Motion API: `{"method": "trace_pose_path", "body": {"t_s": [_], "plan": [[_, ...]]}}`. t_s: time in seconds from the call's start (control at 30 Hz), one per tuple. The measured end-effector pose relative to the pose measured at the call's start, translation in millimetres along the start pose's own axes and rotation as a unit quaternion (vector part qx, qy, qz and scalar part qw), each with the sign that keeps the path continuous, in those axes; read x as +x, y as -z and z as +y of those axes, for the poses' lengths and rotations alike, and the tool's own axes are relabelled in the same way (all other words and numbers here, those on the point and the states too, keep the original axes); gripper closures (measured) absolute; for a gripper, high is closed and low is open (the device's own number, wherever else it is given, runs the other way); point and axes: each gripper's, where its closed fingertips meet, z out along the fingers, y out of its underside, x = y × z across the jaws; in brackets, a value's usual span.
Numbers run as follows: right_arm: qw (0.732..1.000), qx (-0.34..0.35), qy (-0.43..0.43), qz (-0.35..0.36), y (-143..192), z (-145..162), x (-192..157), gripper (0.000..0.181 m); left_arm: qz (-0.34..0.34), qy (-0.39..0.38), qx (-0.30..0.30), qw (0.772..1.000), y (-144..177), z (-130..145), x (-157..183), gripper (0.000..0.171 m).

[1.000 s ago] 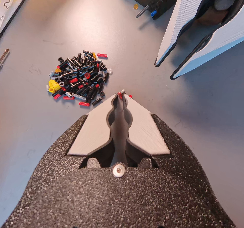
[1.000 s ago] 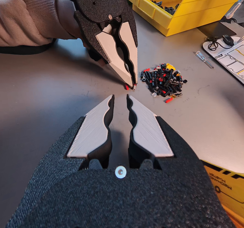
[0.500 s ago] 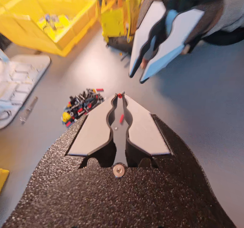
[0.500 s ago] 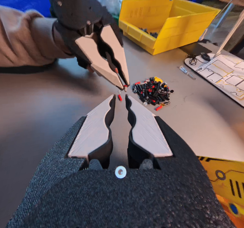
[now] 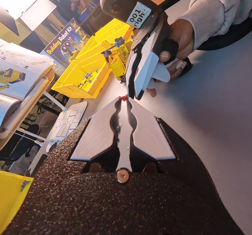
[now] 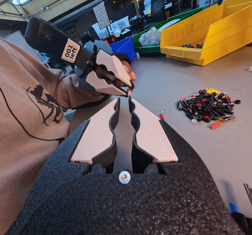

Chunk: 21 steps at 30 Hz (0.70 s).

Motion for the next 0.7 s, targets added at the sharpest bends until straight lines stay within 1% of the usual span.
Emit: {"method": "trace_pose_path", "body": {"t_s": [0.23,0.3,0.47,0.5,0.53,0.57,0.6,0.63,0.7], "plan": [[0.997,0.035,-0.057,-0.025,5,-10,1,0.168,-0.002,-0.023,-0.003,1.000,3,-1,1,0.166],[0.998,0.029,-0.049,-0.015,5,-8,3,0.175,-0.002,-0.032,-0.003,0.999,2,-2,3,0.166],[0.999,0.022,-0.038,-0.013,5,-7,3,0.177,0.002,-0.027,-0.001,1.000,2,-2,4,0.166],[0.999,0.021,-0.031,-0.013,5,-7,2,0.177,0.010,-0.005,0.007,1.000,2,-3,5,0.166],[1.000,0.018,-0.018,-0.013,6,-7,1,0.177,0.028,0.038,0.019,0.999,3,-4,6,0.166],[1.000,0.015,0.005,-0.006,7,-8,1,0.177,0.049,0.092,0.034,0.994,4,-5,5,0.164],[0.999,0.008,0.044,0.007,8,-8,1,0.177,0.072,0.151,0.053,0.984,6,-8,4,0.159],[0.996,-0.004,0.090,0.023,9,-7,1,0.177,0.098,0.211,0.068,0.970,9,-10,2,0.157],[0.984,-0.023,0.171,0.046,10,-5,-1,0.177,0.153,0.320,0.085,0.931,12,-12,1,0.153]]}}
